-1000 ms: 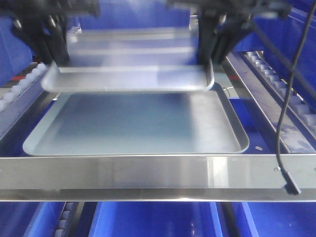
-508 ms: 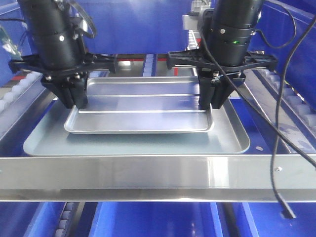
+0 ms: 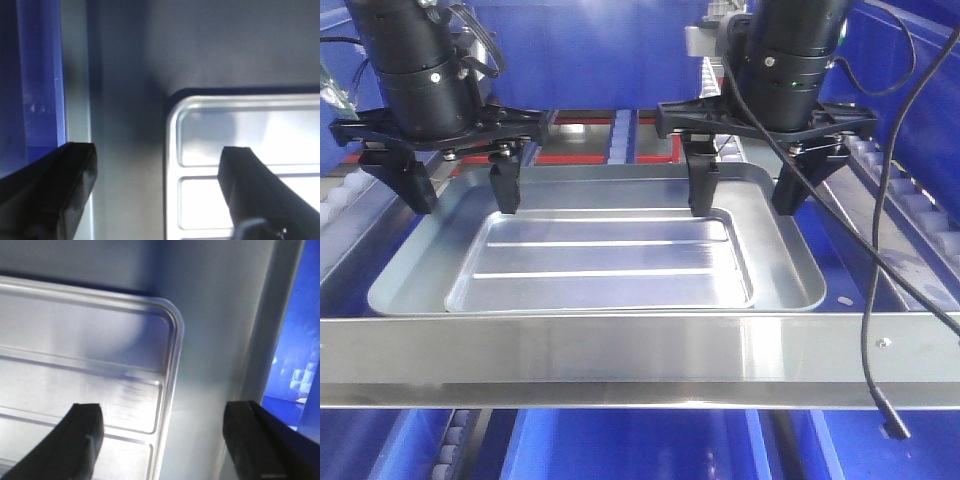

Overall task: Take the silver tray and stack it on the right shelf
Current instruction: 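Raise both grippers away from the stacked trays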

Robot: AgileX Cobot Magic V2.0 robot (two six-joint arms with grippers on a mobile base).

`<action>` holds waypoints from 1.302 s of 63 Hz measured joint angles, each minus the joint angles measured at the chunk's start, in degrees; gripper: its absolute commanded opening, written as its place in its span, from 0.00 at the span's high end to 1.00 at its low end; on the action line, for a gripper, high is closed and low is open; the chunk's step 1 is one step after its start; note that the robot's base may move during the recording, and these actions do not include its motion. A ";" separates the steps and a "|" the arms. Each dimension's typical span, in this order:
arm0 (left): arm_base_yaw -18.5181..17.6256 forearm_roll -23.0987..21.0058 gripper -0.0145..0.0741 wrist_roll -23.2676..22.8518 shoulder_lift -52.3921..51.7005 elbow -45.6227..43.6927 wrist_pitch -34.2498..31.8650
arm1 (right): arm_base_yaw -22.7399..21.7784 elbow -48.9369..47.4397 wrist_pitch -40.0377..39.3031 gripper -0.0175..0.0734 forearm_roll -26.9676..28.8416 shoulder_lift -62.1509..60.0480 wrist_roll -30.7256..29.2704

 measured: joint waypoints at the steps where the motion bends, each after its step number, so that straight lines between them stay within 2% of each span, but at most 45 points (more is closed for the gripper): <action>1: 0.00 -0.06 0.39 0.00 -0.13 0.00 0.00 | 0.00 0.00 0.00 0.18 -0.10 -0.09 0.00; 7: 0.00 -0.95 0.45 0.00 -1.58 0.00 1.02 | 0.00 0.00 0.00 0.26 -0.08 -1.75 0.00; 14: 0.00 -1.44 0.56 0.00 -5.13 0.00 3.52 | 0.00 0.00 1.13 0.41 -0.08 -4.67 -0.13; 20: 0.00 -1.66 0.71 0.75 -9.66 0.26 5.33 | 0.00 0.00 2.57 0.60 -0.21 -7.72 -1.42; 24: 0.00 -1.66 0.80 1.91 -13.46 1.20 5.72 | 0.00 0.00 3.97 0.70 -0.21 -9.85 -1.99; 27: 0.00 -1.69 0.91 2.69 -16.20 2.41 5.72 | 0.00 0.40 4.58 0.76 -0.21 -11.27 -2.75; 29: 0.00 -1.69 0.96 3.78 -19.02 4.20 5.60 | 0.00 1.08 4.63 0.75 -0.21 -12.82 -3.51; 32: -0.11 -1.69 0.93 4.75 -22.22 6.59 5.12 | 0.00 2.64 4.47 0.75 -0.43 -14.50 -4.29; 43: -0.32 -1.57 0.94 6.54 -32.37 20.30 2.19 | 0.00 12.16 1.21 0.75 -1.32 -22.13 -6.45; 51: -0.32 -1.57 0.94 7.02 -42.23 33.31 -3.82 | 0.00 23.83 -4.34 0.75 -1.31 -30.63 -6.95; 64: -0.32 -1.57 0.94 7.39 -59.48 49.30 -11.65 | 0.00 41.16 -13.87 0.75 -1.31 -46.45 -6.98; 73: -0.32 -1.44 0.94 8.32 -72.58 55.40 -11.96 | 0.00 50.22 -18.88 0.75 -1.34 -58.96 -6.98; 82: -0.32 -1.44 0.94 11.30 -85.83 56.04 -11.59 | 0.00 55.07 -19.52 0.75 -1.34 -72.30 -7.07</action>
